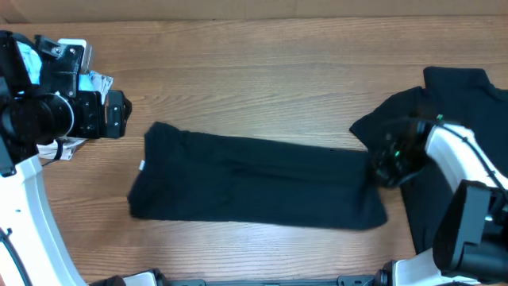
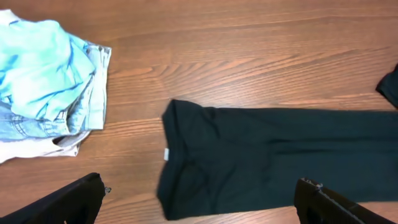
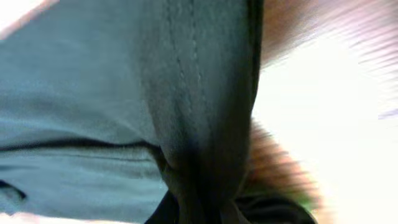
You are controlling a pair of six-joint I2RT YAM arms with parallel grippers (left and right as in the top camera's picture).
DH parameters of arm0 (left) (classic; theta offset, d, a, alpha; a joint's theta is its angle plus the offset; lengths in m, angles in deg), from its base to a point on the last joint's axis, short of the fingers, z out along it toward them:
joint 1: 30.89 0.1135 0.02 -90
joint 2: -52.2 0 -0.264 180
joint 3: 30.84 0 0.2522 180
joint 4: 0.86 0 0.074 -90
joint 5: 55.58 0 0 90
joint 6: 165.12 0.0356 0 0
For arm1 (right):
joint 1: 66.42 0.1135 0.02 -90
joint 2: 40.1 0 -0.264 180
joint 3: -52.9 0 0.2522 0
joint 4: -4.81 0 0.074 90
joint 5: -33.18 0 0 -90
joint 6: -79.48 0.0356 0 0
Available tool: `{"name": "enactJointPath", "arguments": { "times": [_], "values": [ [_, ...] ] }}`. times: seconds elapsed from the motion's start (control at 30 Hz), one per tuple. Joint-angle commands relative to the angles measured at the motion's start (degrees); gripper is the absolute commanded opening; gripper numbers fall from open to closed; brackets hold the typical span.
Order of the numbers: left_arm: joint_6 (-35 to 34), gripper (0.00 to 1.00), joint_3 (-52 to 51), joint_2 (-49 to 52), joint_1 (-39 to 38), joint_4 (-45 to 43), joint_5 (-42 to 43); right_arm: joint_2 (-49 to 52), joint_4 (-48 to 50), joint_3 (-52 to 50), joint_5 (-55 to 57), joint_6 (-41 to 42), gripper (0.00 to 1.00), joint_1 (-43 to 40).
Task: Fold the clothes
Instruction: 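Release the strip and lift the left gripper away to the upper left, then fold the strip's right end leftward with the right gripper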
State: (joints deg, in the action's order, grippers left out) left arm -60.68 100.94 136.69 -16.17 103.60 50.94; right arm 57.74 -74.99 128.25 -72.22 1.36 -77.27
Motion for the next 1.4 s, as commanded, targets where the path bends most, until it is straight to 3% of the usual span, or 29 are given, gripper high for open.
{"name": "enactJointPath", "arguments": {
  "times": [0.0, 0.13, 0.27, 0.6, 0.8, 1.37],
  "values": [
    [-1.84, 1.00, 0.11, 0.63, 0.15, -0.09, -0.81, -1.42, -3.58, 9.75, 7.13, 0.31, 0.04, -0.52],
    [-1.84, 1.00, 0.11, 0.66, 0.15, -0.11, -0.66, -1.44, -8.24, 17.73, 8.26, 0.31, 0.04, 0.94],
    [-1.86, 1.00, 0.11, 0.66, 0.15, -0.15, -0.39, -1.40, -9.53, 18.97, 7.37, 0.87, 0.04, 5.75],
    [-3.78, 1.00, 0.11, 0.68, 0.15, -0.39, -0.37, -0.55, -4.87, 18.73, 6.80, 12.22, 0.04, 27.47],
    [-3.78, 1.00, 0.11, 0.68, 0.15, -0.48, -0.37, 2.56, -1.68, 18.64, 5.77, 16.65, 0.04, 35.69],
    [-3.78, 1.00, 0.11, 0.70, 0.15, -0.74, -0.37, 5.97, 7.34, 18.62, -0.92, 26.36, 0.05, 44.61]
  ]
}}
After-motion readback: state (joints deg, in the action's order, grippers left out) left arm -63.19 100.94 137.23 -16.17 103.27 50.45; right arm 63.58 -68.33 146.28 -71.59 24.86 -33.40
